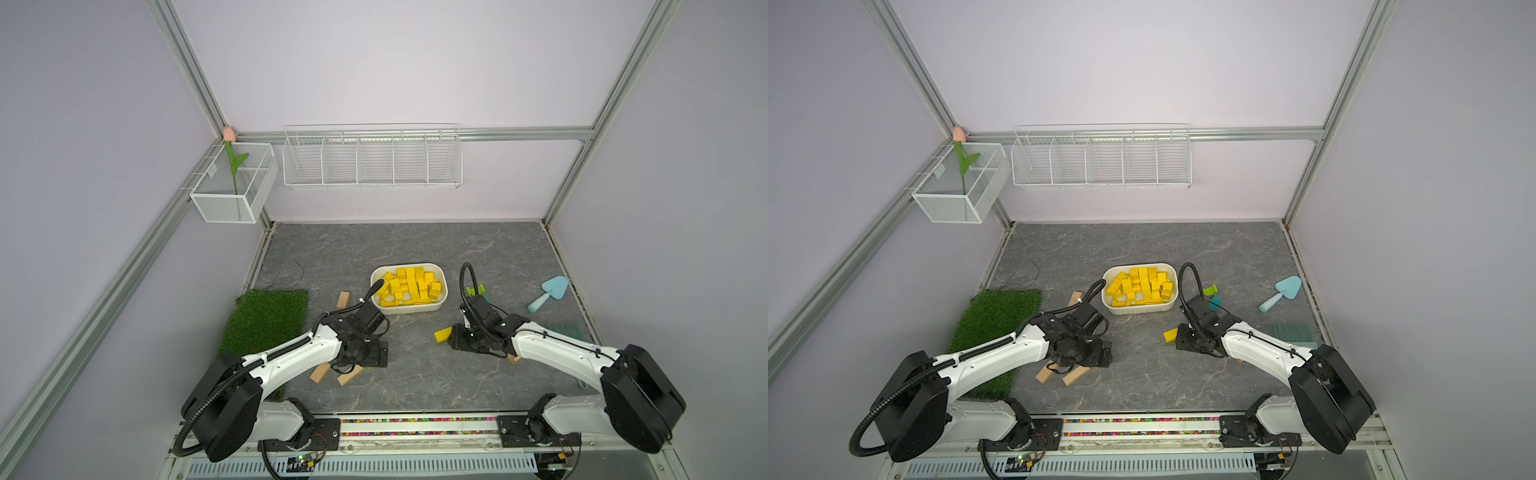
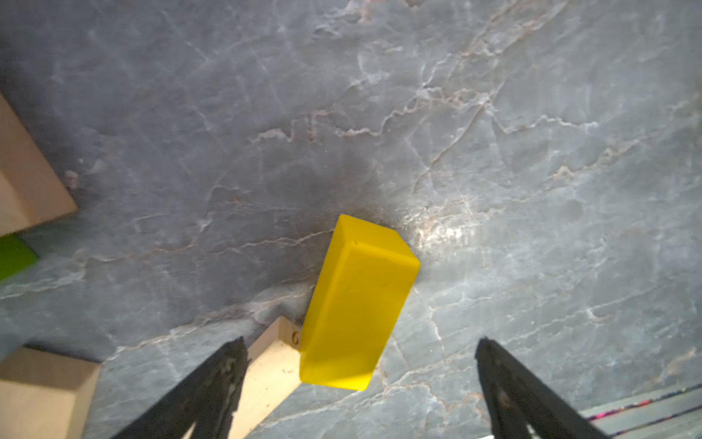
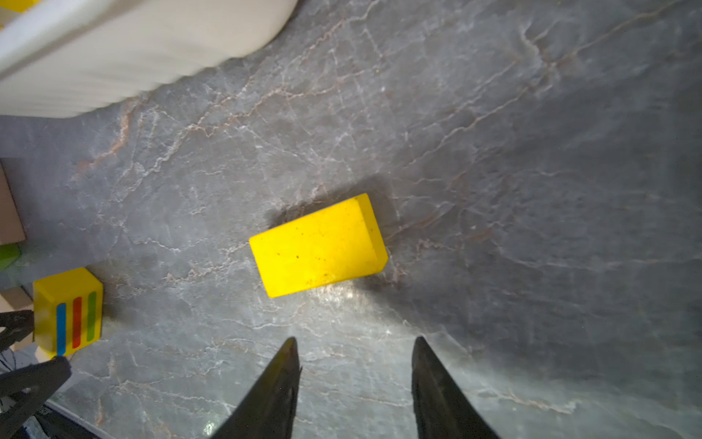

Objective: Pick out the yellow building blocks
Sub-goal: Pick up the building block from the center of the board, then place the building block in the storage box.

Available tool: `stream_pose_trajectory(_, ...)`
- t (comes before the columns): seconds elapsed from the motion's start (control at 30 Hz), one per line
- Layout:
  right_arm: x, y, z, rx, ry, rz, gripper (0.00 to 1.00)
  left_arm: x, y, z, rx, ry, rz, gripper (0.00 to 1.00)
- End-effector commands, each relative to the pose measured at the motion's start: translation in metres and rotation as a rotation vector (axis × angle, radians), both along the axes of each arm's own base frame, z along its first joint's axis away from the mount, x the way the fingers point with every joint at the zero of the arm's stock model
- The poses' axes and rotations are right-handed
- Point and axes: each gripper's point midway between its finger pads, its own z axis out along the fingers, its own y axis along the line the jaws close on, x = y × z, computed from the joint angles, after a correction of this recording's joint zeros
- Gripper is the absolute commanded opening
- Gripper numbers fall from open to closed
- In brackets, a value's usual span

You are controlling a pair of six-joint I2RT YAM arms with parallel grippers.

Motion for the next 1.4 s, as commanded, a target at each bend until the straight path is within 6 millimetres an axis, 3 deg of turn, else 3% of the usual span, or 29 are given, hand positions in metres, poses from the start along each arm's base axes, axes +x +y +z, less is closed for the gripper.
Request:
stream_pose_trajectory(0.0,-0.001,0.0,0.003,0.036,-0.013,-0.016,0.5,0.007,-0.001,-0.002,0.025,-0.016,0.002,0.8)
stream_pose_trajectory(0.17,-0.001,-0.003,0.003,0.043,-0.017,-0.025,0.49,0.013,-0.009,-0.01,0.07,0.018,-0.038,0.27)
stream_pose_trajectory(0.23,-0.001,-0.004,0.003,0.048,-0.018,-0.028,0.49,0.018,-0.013,-0.006,0.076,0.001,-0.046,0.0)
stream_pose_trajectory(0.37,-0.001,-0.006,0.004,0.057,-0.03,-0.04,0.49,0.042,-0.023,0.029,0.075,-0.089,-0.061,0.0)
stream_pose_trajectory(0.5,-0.001,-0.002,0.004,0.065,-0.014,-0.027,0.49,0.083,-0.055,0.082,0.053,-0.197,-0.099,0.0)
stream_pose_trajectory(0.57,0.001,-0.001,0.004,0.057,0.0,-0.023,0.47,0.107,-0.069,0.099,0.073,-0.238,-0.121,0.0)
stream_pose_trajectory(0.67,0.003,-0.003,0.004,0.047,0.001,-0.033,0.46,0.141,-0.091,0.106,0.115,-0.265,-0.176,0.0)
stream_pose_trajectory(0.73,0.003,-0.006,0.004,0.042,-0.001,-0.04,0.46,0.16,-0.103,0.097,0.127,-0.248,-0.204,0.0)
stream_pose_trajectory(0.9,0.007,-0.008,0.006,0.04,0.002,-0.056,0.48,0.188,-0.113,0.07,0.151,-0.218,-0.245,0.16)
stream_pose_trajectory(1.0,0.011,-0.005,0.011,0.032,0.032,-0.074,0.52,0.195,-0.117,0.07,0.132,-0.234,-0.244,0.35)
stream_pose_trajectory(1.1,0.013,0.003,0.012,0.059,0.097,-0.134,0.54,0.196,-0.12,0.091,0.08,-0.296,-0.225,0.45)
stream_pose_trajectory(1.13,0.014,0.006,0.012,0.067,0.126,-0.163,0.54,0.196,-0.119,0.102,0.055,-0.323,-0.211,0.58)
stream_pose_trajectory(1.17,0.015,0.009,0.011,0.074,0.151,-0.182,0.54,0.194,-0.119,0.11,0.03,-0.345,-0.205,0.83)
stream_pose_trajectory(1.2,0.016,0.011,0.011,0.073,0.18,-0.213,0.55,0.191,-0.119,0.123,-0.005,-0.374,-0.199,1.0)
stream_pose_trajectory(1.37,0.021,0.014,0.008,0.032,0.298,-0.35,0.55,0.167,-0.101,0.163,-0.095,-0.455,-0.169,1.0)
